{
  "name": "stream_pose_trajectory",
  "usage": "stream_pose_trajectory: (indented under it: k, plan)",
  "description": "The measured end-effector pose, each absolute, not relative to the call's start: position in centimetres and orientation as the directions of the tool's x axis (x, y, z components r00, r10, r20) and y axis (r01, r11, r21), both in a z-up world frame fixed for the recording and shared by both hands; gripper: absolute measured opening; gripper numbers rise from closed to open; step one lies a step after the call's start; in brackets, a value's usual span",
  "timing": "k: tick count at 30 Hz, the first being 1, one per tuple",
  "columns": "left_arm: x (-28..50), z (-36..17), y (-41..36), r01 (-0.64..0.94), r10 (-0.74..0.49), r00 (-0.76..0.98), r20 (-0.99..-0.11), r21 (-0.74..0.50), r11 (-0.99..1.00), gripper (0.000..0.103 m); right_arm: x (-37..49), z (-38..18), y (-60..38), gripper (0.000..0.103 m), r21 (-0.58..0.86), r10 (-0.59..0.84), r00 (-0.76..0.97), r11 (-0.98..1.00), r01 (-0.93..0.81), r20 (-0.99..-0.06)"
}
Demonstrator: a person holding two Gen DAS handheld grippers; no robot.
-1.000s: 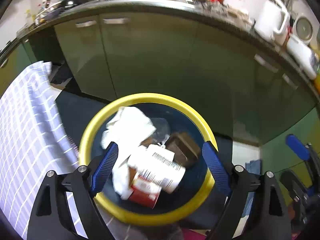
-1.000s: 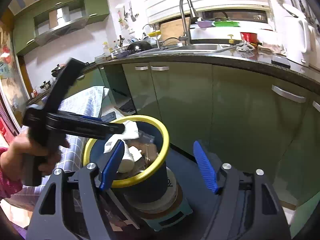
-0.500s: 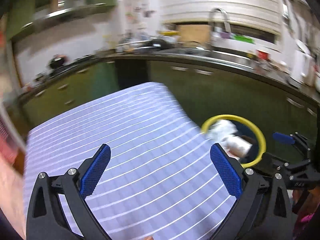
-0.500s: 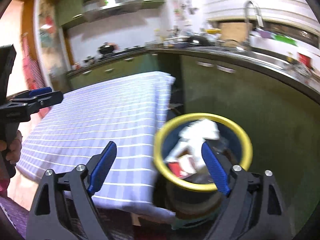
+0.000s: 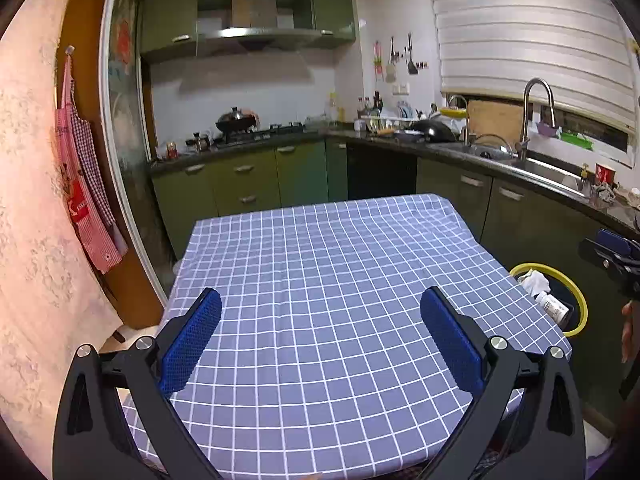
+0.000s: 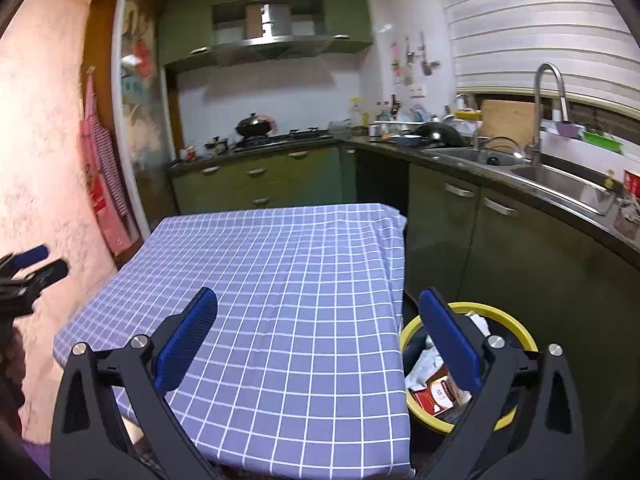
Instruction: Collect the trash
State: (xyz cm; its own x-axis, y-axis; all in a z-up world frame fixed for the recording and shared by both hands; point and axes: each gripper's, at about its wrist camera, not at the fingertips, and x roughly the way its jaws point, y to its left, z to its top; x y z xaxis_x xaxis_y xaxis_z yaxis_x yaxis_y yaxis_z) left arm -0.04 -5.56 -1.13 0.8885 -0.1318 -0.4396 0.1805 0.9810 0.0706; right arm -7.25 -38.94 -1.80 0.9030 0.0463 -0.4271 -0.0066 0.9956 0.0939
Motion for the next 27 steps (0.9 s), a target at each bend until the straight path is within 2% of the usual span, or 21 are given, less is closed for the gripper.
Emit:
stream_pose_trajectory:
  k: [11,27]
  plan:
    - [-1.9,-1.1,-4.7,0.188,-0.155,0.881,-0.447,0.030,0.982,0.098,-7.5,-2.2,-39.0,0.096,0.047,-0.021,0.891,0.998,0.047,-0.453]
    - [-0.8,-1.1,-5.3,0.180,-0.150,0.877,-0.457,0.021,0.984,0.098,-7.2,-2.4,-39.1,0.096,0.042,-0.021,0.889,0.998,0.046,-0.457]
